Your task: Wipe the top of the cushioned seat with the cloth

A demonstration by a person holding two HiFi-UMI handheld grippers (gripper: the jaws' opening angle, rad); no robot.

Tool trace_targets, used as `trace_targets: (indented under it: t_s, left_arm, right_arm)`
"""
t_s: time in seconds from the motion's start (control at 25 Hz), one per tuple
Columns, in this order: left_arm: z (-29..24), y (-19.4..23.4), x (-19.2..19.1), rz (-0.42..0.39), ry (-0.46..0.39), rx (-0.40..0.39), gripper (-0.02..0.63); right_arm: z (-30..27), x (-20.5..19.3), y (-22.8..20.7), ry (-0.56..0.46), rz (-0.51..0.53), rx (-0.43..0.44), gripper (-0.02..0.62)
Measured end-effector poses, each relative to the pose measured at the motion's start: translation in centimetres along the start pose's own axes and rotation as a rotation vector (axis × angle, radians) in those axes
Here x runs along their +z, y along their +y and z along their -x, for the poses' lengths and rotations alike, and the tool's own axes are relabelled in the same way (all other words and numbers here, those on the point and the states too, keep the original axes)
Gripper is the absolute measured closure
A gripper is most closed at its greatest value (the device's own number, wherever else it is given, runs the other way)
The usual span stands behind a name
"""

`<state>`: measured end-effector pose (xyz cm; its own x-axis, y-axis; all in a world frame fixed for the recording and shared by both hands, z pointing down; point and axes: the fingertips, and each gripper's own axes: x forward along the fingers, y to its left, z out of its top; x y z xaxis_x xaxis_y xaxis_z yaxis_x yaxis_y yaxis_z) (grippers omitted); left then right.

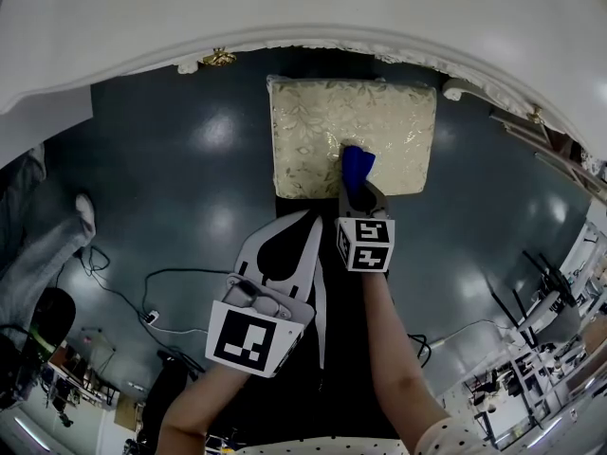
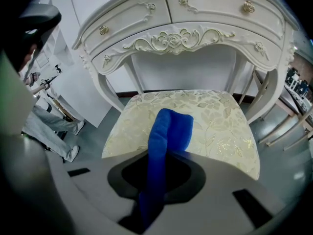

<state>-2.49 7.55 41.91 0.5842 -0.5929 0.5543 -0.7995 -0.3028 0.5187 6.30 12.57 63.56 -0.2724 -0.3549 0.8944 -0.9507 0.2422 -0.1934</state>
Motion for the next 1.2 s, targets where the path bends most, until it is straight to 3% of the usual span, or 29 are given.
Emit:
trace_targets:
  t_s: [1.2]
  left_arm:
    - [1.1, 1.1, -0.3, 0.021, -0.029, 0.03, 0.609]
  right_arm:
    - [-0.9, 0.4, 3.9, -0.003, 0.036, 0.066, 0.532]
